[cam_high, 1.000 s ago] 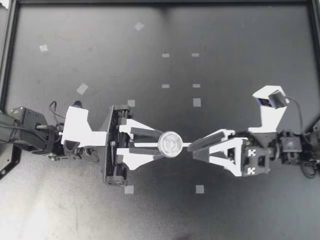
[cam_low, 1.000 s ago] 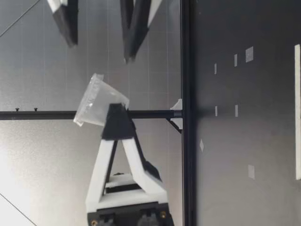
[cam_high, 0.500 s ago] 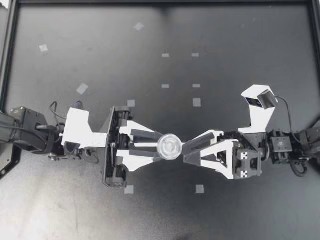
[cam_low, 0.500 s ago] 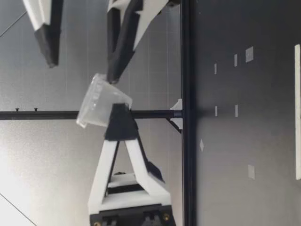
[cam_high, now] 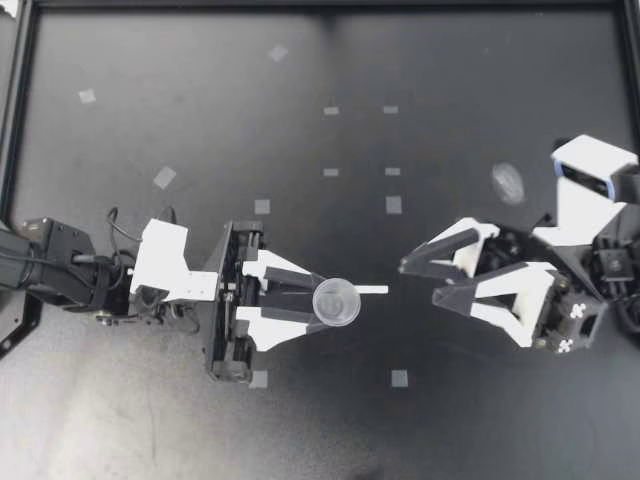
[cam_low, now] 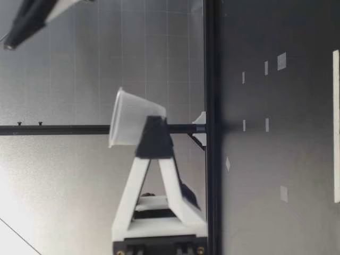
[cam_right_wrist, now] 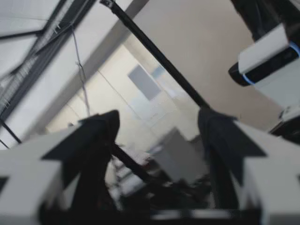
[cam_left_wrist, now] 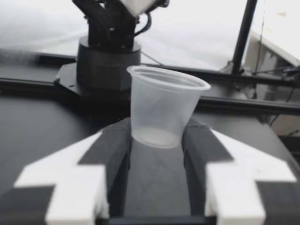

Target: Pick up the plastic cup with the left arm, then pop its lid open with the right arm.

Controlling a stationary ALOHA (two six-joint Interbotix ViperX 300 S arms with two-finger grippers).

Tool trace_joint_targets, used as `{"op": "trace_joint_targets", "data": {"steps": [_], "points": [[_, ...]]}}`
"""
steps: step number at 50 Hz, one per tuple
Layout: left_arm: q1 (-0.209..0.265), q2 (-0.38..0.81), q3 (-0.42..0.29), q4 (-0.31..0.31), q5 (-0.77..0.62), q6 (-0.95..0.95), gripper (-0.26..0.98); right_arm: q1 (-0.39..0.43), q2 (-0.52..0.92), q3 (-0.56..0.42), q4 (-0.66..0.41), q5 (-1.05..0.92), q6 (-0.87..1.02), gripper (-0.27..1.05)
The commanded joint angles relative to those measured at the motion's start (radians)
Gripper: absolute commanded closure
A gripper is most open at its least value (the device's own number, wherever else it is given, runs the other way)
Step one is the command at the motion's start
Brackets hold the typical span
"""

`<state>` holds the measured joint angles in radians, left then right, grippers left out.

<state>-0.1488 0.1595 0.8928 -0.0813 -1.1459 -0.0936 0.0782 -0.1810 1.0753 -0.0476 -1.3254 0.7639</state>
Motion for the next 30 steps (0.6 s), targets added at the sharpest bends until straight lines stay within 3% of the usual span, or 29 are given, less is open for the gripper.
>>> {"op": "trace_joint_targets", "data": {"steps": [1, 16, 30], "points": [[-0.002, -0.026, -0.009, 0.000, -0.017, -0.006, 0.54, -0.018, -0.061, -0.006, -0.049, 0.080, -0.081, 0.10], [-0.002, -0.080, -0.005, -0.003, -0.009, -0.035, 0.54, -0.017, -0.229, -0.006, -0.107, 0.660, -0.456, 0.10], [-0.002, -0.087, -0.005, -0.003, 0.032, -0.040, 0.54, -0.017, -0.186, 0.002, -0.103, 0.650, -0.526, 0.10]]}}
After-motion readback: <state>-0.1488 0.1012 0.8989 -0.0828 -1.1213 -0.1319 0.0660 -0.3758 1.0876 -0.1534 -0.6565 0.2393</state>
